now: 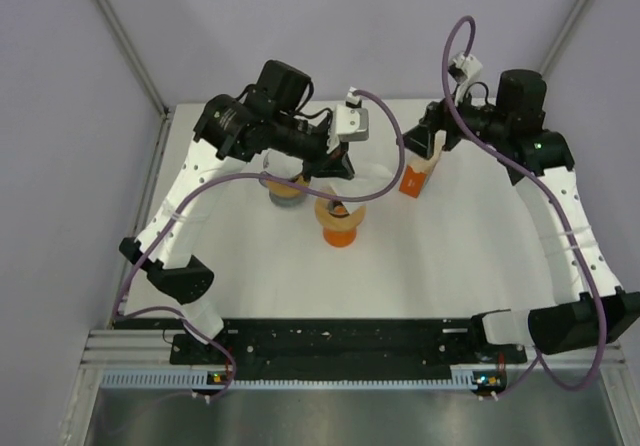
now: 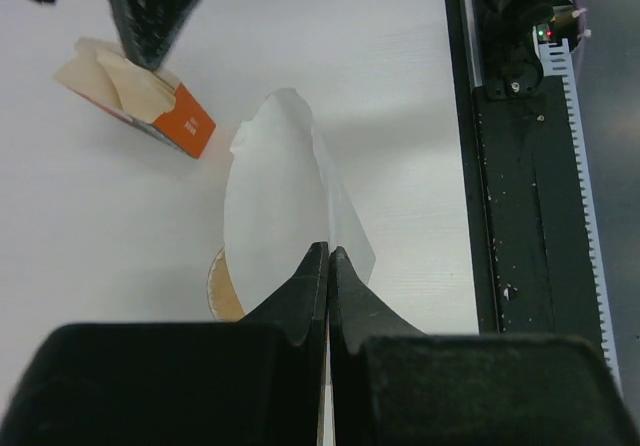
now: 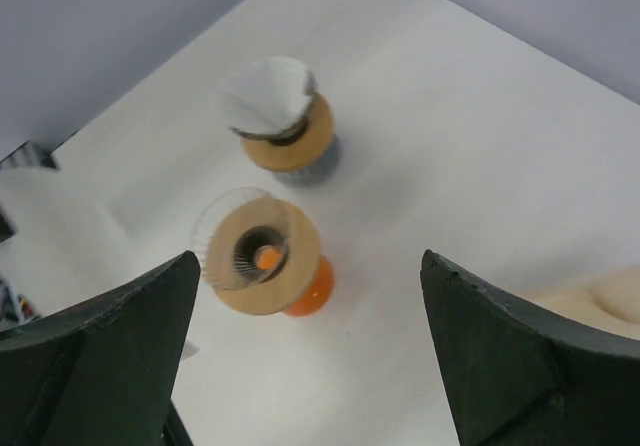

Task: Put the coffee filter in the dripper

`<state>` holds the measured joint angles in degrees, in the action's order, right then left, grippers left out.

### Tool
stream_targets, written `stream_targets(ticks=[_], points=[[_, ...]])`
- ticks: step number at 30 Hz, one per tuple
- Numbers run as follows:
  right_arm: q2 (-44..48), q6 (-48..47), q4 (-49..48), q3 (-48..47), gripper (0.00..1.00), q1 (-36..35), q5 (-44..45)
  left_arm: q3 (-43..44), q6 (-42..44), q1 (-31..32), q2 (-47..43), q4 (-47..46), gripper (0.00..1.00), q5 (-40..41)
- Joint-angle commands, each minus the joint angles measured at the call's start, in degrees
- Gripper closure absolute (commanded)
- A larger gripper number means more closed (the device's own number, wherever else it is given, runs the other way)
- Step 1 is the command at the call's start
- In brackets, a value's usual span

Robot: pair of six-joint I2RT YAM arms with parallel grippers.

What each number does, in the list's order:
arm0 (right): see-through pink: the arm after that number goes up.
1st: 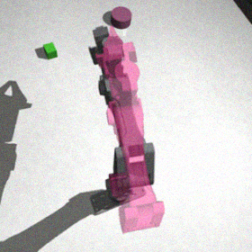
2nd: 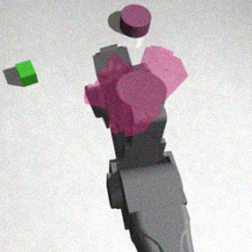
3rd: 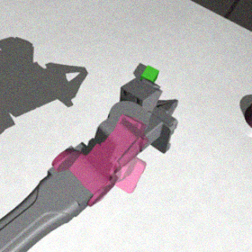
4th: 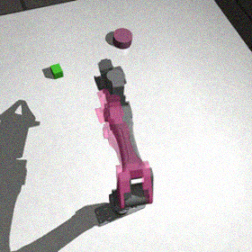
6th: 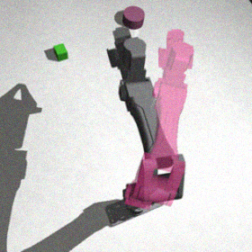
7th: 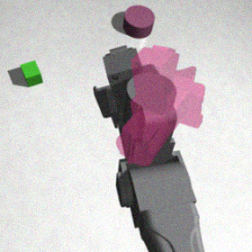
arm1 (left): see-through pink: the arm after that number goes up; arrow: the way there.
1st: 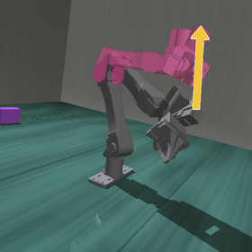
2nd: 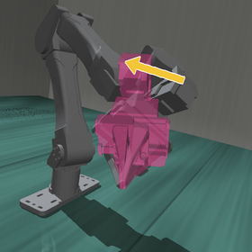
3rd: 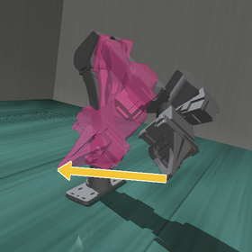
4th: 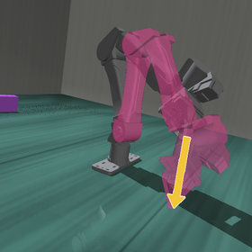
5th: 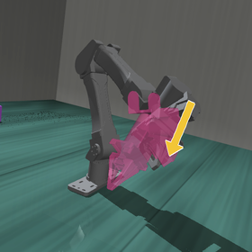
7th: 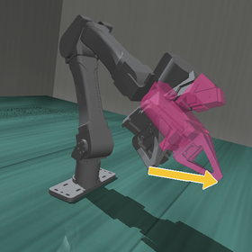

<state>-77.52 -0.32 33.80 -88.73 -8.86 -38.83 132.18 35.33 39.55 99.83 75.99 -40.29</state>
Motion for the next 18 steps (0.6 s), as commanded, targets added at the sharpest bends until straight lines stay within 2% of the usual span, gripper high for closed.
stream_targets(ticks=[1,6,9,14,18], points=[[3.86,-7.67,3.11,1.80,0.08,-6.59,-16.89,2.56,8.43,1.93,-2.71,10.67,1.00,-5.94],[3.25,-7.15,3.64,0.84,0.09,-11.26,-20.59,2.29,9.23,4.22,-2.71,11.82,1.00,-4.27],[2.81,-8.03,4.25,1.54,0.10,-11.44,-19.36,2.38,9.66,4.57,-2.80,12.34,1.00,-4.53],[1.14,-9.43,6.27,2.51,0.13,-13.28,-23.92,2.47,9.58,5.01,-2.71,12.08,1.00,-3.74],[0.35,-11.99,9.44,2.95,0.20,-14.08,-26.47,2.56,9.49,5.10,-2.36,11.99,1.00,-3.30]])
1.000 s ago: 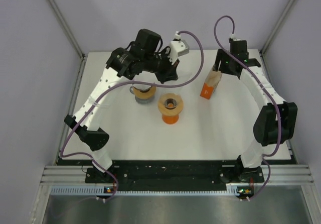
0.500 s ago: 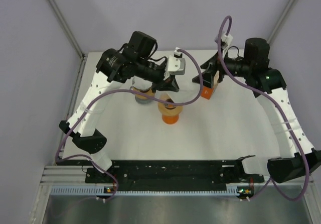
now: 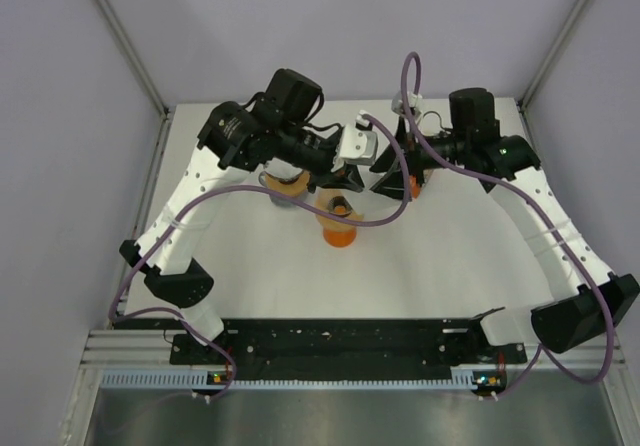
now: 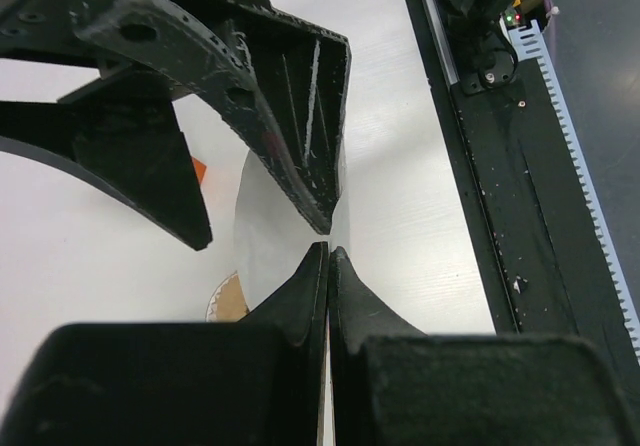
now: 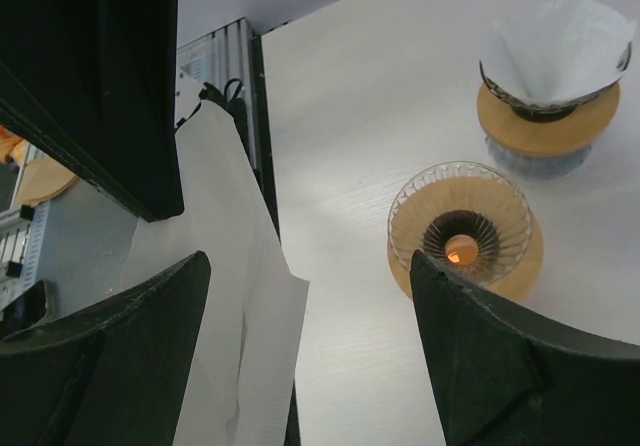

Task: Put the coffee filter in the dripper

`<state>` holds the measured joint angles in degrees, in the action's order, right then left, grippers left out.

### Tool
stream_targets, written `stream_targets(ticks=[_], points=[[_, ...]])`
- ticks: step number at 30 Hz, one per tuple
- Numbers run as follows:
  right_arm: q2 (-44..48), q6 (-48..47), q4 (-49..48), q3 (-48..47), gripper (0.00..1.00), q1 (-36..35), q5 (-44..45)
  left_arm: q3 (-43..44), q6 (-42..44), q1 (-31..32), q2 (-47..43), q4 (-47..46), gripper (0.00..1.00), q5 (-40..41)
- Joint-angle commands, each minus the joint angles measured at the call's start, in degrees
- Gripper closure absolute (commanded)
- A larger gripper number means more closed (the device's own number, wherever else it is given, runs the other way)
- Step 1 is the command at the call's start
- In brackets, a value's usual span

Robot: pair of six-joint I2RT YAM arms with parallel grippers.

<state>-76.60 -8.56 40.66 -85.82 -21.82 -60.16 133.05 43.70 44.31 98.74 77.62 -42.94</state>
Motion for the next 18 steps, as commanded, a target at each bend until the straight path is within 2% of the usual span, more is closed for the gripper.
stream_targets(ticks=[1,3,7,8,10,13,15,18], points=[[-0.74,-3.92,2.84,0.30,0.24,-1.20,-5.66,1.68,1.12,0.33,-1.18,10.35,1.00,-0.74],[-1.18,-4.01,3.02,0.65,0.40,-1.55,-6.54,1.86,1.03,0.42,-1.09,10.27,1.00,-0.74],[-1.10,-4.01,2.75,0.83,0.97,-1.99,-3.93,2.30,0.86,0.42,-0.65,10.09,1.00,-0.22],[-0.92,-3.92,2.67,0.66,1.00,-1.99,-1.91,2.30,0.86,0.42,-0.74,10.09,1.00,0.13],[-0.22,-1.83,1.27,0.83,1.00,-2.08,4.84,2.12,0.07,0.42,-0.74,9.74,1.00,1.09],[0.74,3.97,-2.77,1.53,1.00,-2.00,15.39,0.90,-5.97,-0.02,-1.27,5.10,1.00,5.91],[1.71,9.93,-7.94,3.11,1.00,-2.17,22.33,0.19,-13.61,-1.42,-1.79,-1.13,0.78,11.18],[4.34,16.89,-15.60,7.15,1.00,-5.41,38.48,-1.56,-27.57,-6.67,-2.76,-10.98,0.48,15.16]])
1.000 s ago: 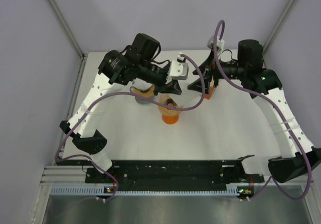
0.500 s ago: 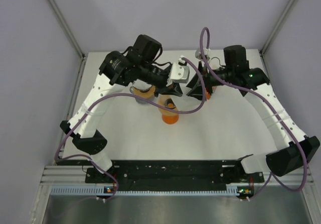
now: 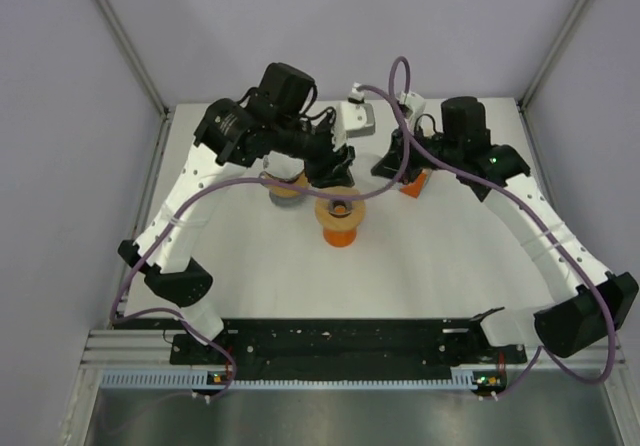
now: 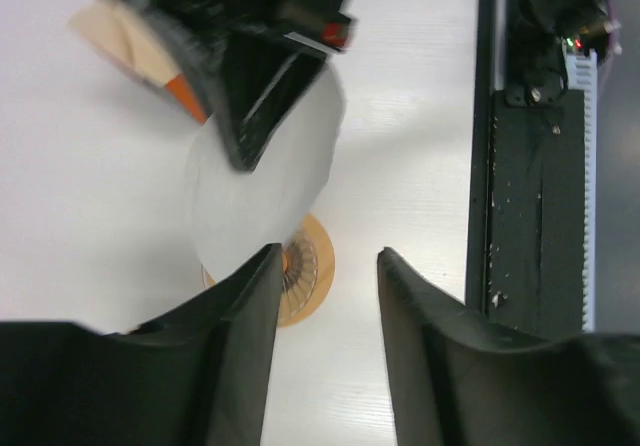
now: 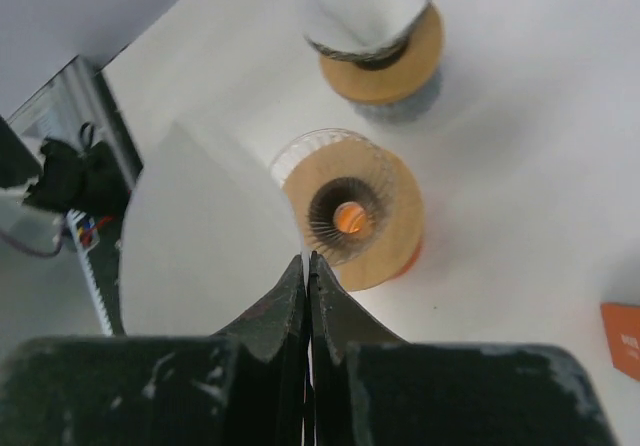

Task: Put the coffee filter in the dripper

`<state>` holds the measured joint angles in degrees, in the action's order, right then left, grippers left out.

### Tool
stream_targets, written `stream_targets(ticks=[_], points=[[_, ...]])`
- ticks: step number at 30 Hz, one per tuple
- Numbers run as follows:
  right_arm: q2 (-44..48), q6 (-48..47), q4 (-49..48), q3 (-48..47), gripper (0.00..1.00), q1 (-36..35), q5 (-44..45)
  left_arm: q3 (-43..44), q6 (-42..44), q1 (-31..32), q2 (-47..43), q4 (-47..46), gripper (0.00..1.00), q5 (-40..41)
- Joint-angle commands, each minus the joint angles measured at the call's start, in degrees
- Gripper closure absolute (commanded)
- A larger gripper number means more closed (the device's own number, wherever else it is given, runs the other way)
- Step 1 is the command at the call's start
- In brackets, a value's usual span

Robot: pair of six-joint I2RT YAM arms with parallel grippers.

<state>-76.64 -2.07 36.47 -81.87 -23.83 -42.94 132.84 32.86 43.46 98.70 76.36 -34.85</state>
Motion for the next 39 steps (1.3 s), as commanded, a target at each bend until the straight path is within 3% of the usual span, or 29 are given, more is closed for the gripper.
stream_targets(ticks=[1,3,6,8,11,16,22,28,33,39], points=[[5.27,11.29,-12.46,3.90,1.00,-5.59,29.93,-2.13,-21.74,-8.37,-3.07,-12.78,0.40,6.56],[6.15,12.78,-14.14,4.96,1.00,-9.72,40.69,-4.24,-30.27,-13.20,-3.95,-17.36,0.31,2.62],[6.42,16.47,-15.37,5.14,1.00,-14.65,53.10,-10.12,-43.11,-17.79,-4.74,-23.34,0.25,-0.74],[5.98,18.23,-15.55,5.14,1.00,-17.72,60.74,-14.51,-47.44,-18.67,-5.09,-26.24,0.19,-0.75],[4.58,19.64,-16.51,5.14,1.00,-22.99,70.78,-20.14,-51.92,-18.77,-5.44,-30.20,0.02,-2.41],[2.29,20.43,-18.45,4.44,1.00,-27.23,75.89,-24.81,-53.69,-18.68,-5.35,-31.97,0.03,-1.46],[1.15,21.22,-20.56,4.17,1.00,-28.28,74.33,-28.24,-53.61,-18.59,-5.36,-32.59,0.19,-0.04],[1.49,21.05,-20.65,5.04,1.00,-28.28,74.93,-28.95,-49.57,-18.59,-5.09,-28.99,0.69,1.97],[1.41,22.62,-19.16,5.66,1.00,-26.45,71.34,-29.39,-44.21,-18.59,-5.71,-25.04,1.00,2.59],[1.14,25.09,-18.45,8.03,1.00,-22.84,64.49,-29.74,-34.90,-18.59,-5.79,-16.60,1.00,6.63]])
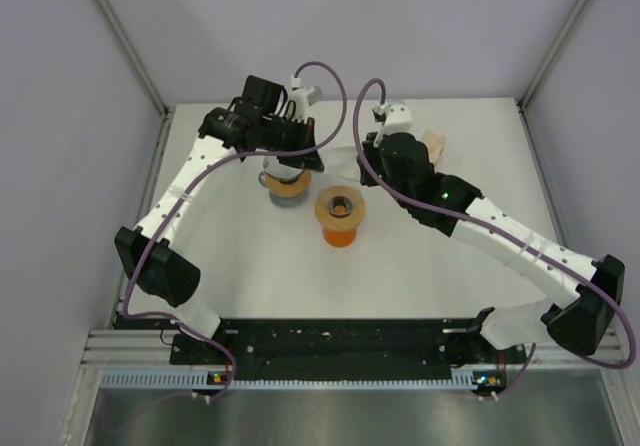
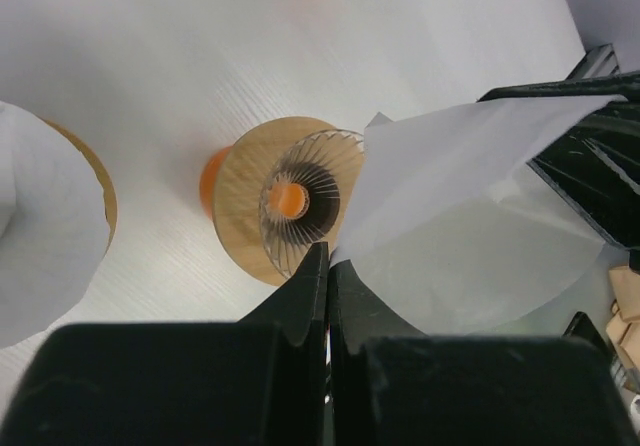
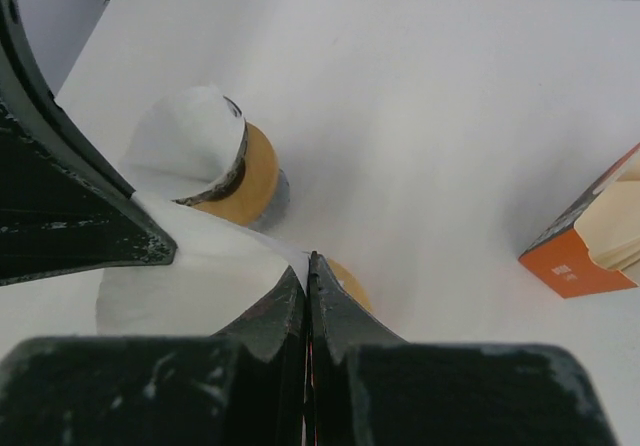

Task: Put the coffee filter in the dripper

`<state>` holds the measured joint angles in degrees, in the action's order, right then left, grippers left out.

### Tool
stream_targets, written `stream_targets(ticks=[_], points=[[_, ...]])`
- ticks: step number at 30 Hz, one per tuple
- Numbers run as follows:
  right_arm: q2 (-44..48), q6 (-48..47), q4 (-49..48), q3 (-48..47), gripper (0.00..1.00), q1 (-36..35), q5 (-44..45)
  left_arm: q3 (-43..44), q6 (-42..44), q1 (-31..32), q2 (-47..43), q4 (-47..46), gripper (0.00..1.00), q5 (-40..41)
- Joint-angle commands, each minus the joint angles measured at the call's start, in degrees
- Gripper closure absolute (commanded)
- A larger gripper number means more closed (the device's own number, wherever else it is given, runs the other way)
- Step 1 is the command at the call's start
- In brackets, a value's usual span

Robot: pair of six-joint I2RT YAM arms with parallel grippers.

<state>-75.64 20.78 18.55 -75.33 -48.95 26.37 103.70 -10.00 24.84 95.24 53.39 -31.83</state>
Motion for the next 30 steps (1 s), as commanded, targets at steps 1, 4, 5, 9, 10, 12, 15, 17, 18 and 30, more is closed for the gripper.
stream_targets(ticks=[1,4,5,9,10,12,15,17,18,30], points=[[-0.12,2.17,-1.49,2.11,1.00,2.63,-7.19,-1.04,8.76,0.21,-2.34,6.82,1.00,4.14],[-2.40,1.29,-3.51,2.56,1.00,2.98,-15.36,-2.18,9.47,1.61,-2.08,6.82,1.00,4.94],[-3.28,1.29,-3.52,2.21,1.00,2.89,-16.78,-2.27,11.04,2.31,-1.90,6.91,1.00,4.94],[-4.70,2.25,-2.29,2.03,1.00,3.51,-17.41,-2.45,11.84,3.11,-0.68,7.35,1.00,5.20],[-4.52,2.34,-2.11,2.29,1.00,3.77,-17.23,-2.71,12.02,3.11,-0.41,7.35,1.00,6.07],[-4.17,2.43,-2.02,2.99,0.91,4.56,-17.58,-3.15,12.20,3.20,0.38,7.26,1.00,6.61],[-3.21,1.82,-1.32,2.91,0.80,5.00,-17.06,-2.98,11.93,3.20,1.52,7.26,1.00,5.56],[-2.24,1.03,-0.88,2.56,0.74,5.27,-16.18,-2.89,11.93,3.28,1.88,7.00,1.00,5.73],[-1.89,0.50,-0.71,2.38,0.71,5.35,-16.00,-2.89,11.93,3.28,2.14,7.00,1.00,5.82],[0.93,-3.81,1.40,0.80,0.56,6.50,-17.84,-1.92,12.72,5.13,3.55,5.94,0.84,6.52]])
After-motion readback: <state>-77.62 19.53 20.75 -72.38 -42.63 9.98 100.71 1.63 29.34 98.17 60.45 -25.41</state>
